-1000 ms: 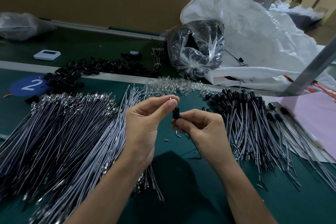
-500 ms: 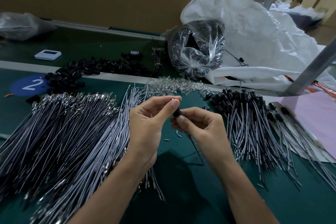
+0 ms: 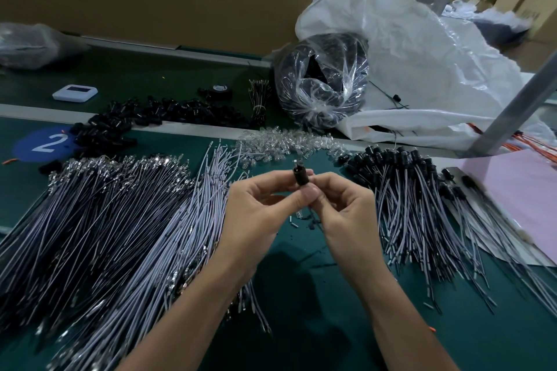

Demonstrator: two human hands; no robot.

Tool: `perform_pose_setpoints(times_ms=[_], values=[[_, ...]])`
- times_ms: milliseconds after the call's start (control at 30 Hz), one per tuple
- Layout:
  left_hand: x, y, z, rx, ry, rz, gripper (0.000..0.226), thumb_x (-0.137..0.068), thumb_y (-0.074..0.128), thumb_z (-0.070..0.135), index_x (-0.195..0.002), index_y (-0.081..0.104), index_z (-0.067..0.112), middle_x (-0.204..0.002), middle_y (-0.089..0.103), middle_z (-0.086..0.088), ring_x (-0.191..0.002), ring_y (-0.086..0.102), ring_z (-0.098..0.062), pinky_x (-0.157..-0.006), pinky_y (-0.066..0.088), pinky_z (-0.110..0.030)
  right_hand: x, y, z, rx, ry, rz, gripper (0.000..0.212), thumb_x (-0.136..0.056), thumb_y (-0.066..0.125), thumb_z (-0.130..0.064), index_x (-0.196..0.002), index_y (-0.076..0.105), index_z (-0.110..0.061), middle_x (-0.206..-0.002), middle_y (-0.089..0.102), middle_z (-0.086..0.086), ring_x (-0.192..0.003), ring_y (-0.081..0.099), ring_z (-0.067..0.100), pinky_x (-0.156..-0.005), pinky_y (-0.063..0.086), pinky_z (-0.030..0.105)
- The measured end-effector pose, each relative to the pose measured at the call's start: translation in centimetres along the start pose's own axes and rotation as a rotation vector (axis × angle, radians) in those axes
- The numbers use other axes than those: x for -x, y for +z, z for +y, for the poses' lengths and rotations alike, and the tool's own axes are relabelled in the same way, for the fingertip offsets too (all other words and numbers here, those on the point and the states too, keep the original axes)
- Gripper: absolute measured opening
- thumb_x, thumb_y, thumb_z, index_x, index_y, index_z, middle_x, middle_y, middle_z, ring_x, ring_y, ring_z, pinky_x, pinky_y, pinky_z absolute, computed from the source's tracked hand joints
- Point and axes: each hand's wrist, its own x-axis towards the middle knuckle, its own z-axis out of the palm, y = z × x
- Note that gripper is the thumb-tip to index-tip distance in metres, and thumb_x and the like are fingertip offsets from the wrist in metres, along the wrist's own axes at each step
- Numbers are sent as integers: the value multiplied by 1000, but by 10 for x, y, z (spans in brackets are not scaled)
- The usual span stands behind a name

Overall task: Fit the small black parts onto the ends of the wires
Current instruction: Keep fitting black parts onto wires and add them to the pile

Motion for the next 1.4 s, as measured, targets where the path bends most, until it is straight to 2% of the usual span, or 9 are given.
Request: perform_pose_setpoints(times_ms=[167, 433, 600, 767, 967, 1067, 1167, 1267, 1400], values=[[1, 1, -2, 24, 44, 11, 26, -67, 78, 20, -93, 80, 17, -91, 78, -4, -86, 73, -13, -74, 54, -16, 1, 1, 1, -23, -39, 0, 19, -86, 64, -17, -91, 72, -1, -86, 74, 14, -86, 70, 34, -81, 58, 38], [0, 1, 3, -3, 116, 13, 22, -70, 76, 18, -92, 80, 20, -89, 77, -1, -82, 71, -12, -73, 53, -18, 2, 4, 0, -31, -99, -24, 22, -81, 66, -37, -82, 70, -16, -75, 71, -4, -75, 66, 9, -73, 52, 24], [3, 3, 3, -72, 190, 41, 21, -73, 75, 17, -92, 79, 27, -91, 78, 5, -86, 72, -11, -74, 55, -20, 4, 5, 2, -48, -144, -39, 9, -86, 65, -27, -81, 68, -21, -73, 69, -8, -74, 63, 4, -70, 49, 18], [6, 6, 6, -62, 240, 43, 19, -72, 74, 17, -90, 77, 21, -90, 77, 7, -87, 73, -8, -75, 54, -17, 3, 6, 6, -49, -182, -50, 11, -91, 61, -23, -82, 65, -17, -73, 64, -11, -71, 58, 1, -67, 46, 17], [8, 7, 9, -7, 251, 21, 20, -72, 75, 13, -91, 75, 12, -90, 78, 1, -89, 74, -16, -80, 56, -22, 4, 9, 5, -75, -229, -66, 11, -94, 57, -26, -100, 66, -23, -85, 67, -19, -83, 60, -4, -76, 47, 15], [7, 7, 11, -21, 243, 27, 20, -71, 75, 17, -91, 75, 14, -91, 78, 0, -89, 74, -17, -80, 57, -24, 5, 11, 6, -48, -233, -56, 12, -95, 56, -24, -99, 66, -18, -84, 65, -20, -80, 59, -4, -73, 47, 14], [5, 5, 12, -99, 236, 7, 25, -71, 77, 11, -94, 78, 22, -93, 78, 4, -92, 73, -16, -82, 56, -25, 6, 11, 8, 25, -246, -16, 16, -96, 55, -19, -85, 64, -11, -74, 61, -16, -68, 54, -2, -64, 43, 16], [5, 4, 12, -142, 237, -33, 36, -70, 82, 17, -104, 75, 28, -99, 77, 5, -98, 72, -16, -87, 55, -26, 7, 9, 9, 69, -236, 10, 19, -95, 53, -18, -80, 62, -9, -71, 63, -6, -65, 57, 11, -59, 46, 27], [5, 4, 11, -125, 260, 17, 24, -71, 81, 16, -94, 79, 23, -93, 78, 4, -91, 74, -16, -81, 55, -22, 7, 10, 6, 94, -259, 25, 26, -95, 53, -27, -84, 65, -7, -71, 62, -4, -64, 54, 8, -60, 44, 20]])
